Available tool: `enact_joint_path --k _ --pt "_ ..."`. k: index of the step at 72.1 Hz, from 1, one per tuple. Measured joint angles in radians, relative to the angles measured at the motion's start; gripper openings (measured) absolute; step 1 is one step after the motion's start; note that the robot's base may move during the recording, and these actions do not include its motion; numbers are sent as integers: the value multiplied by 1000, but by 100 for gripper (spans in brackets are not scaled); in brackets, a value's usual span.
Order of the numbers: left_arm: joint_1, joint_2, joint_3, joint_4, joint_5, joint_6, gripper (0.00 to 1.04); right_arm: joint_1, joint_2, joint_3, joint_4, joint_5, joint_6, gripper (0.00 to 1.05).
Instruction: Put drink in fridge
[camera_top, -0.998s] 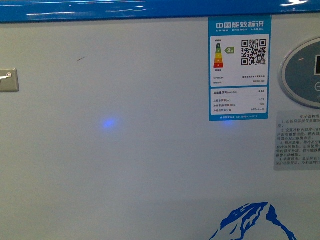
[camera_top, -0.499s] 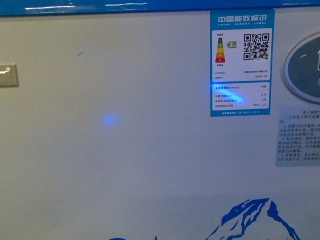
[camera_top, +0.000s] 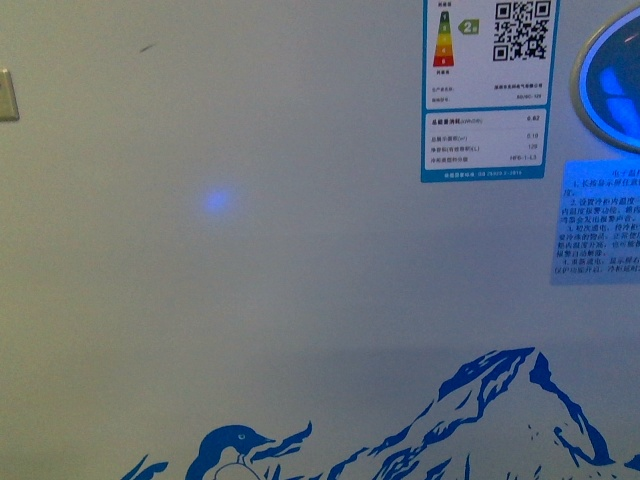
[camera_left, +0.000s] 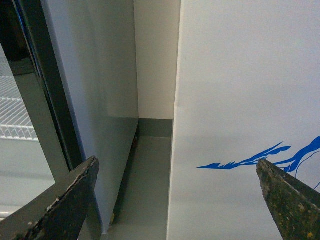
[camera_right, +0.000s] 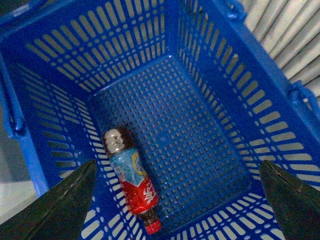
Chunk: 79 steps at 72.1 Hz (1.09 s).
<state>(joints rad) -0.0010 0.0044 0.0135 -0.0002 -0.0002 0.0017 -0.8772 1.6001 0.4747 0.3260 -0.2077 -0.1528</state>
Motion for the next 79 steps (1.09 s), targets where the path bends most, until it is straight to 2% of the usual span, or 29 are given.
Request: enact_joint_path --k 19,33,61,79 --pt "0 0 0 0 0 0 97 105 364 122 82 47 3 98" --pt "0 0 0 0 0 0 97 144 558 201 122 27 11 98" --pt "0 0 0 0 0 0 97 123 922 346 200 -132 106 98" --pt "0 0 0 0 0 0 97 102 1120 475 198 -188 79 98"
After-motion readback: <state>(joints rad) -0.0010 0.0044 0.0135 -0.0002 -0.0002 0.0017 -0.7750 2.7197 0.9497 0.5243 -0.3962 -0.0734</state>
